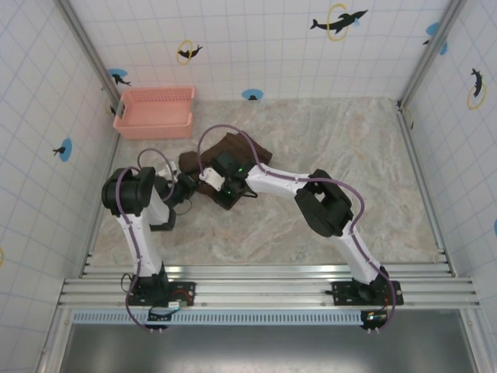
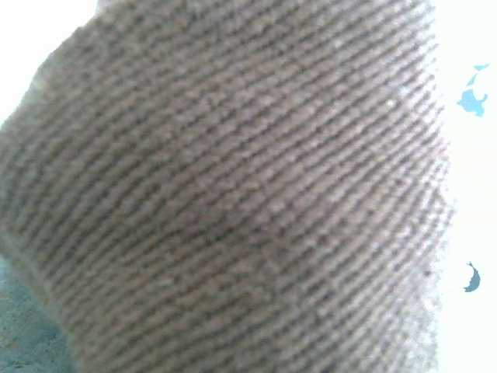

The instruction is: Roll up the long pants

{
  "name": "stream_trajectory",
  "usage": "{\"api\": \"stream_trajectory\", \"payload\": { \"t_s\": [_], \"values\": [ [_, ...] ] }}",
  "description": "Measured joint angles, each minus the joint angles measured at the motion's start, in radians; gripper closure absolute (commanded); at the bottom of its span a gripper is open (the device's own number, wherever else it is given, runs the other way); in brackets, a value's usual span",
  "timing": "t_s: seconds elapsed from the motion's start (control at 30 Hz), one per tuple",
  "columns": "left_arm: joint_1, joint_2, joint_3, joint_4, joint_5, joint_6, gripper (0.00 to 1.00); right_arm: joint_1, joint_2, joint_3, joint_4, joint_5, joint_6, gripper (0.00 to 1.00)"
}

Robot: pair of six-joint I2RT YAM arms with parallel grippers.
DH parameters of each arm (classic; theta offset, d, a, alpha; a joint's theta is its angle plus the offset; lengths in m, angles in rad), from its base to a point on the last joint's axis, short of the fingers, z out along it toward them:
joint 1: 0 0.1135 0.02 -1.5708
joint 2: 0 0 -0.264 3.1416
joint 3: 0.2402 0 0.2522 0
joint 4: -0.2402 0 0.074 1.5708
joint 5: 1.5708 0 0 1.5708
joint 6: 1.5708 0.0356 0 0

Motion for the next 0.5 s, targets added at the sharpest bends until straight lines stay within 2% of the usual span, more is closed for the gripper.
{"api": "stream_trajectory", "payload": {
  "t_s": [0.07, 0.1, 0.13, 0.2, 0.23, 0.37, 0.5],
  "values": [
    [-0.010, -0.064, 0.024, -0.175, -0.014, 0.038, 1.00, 0.000, -0.002, -0.003, 0.002, 0.003, 0.002, 1.00],
    [-0.016, -0.105, 0.040, -0.286, -0.026, 0.064, 1.00, 0.000, -0.005, -0.008, 0.005, 0.007, 0.004, 0.84],
    [-0.024, -0.158, 0.069, -0.426, -0.042, 0.103, 1.00, 0.002, -0.010, -0.015, 0.013, 0.013, 0.010, 0.61],
    [-0.044, -0.243, 0.144, -0.703, -0.089, 0.171, 1.00, 0.004, -0.025, -0.037, 0.031, 0.021, 0.013, 0.24],
    [-0.058, -0.276, 0.197, -0.855, -0.123, 0.209, 1.00, 0.010, -0.042, -0.059, 0.040, 0.031, 0.013, 0.01],
    [-0.105, -0.312, 0.395, -1.316, -0.225, 0.310, 1.00, 0.048, -0.111, -0.153, 0.052, 0.153, 0.028, 0.01],
    [-0.122, -0.286, 0.571, -1.664, -0.314, 0.370, 1.00, 0.099, -0.158, -0.217, -0.023, 0.377, 0.094, 0.01]
  ]
}}
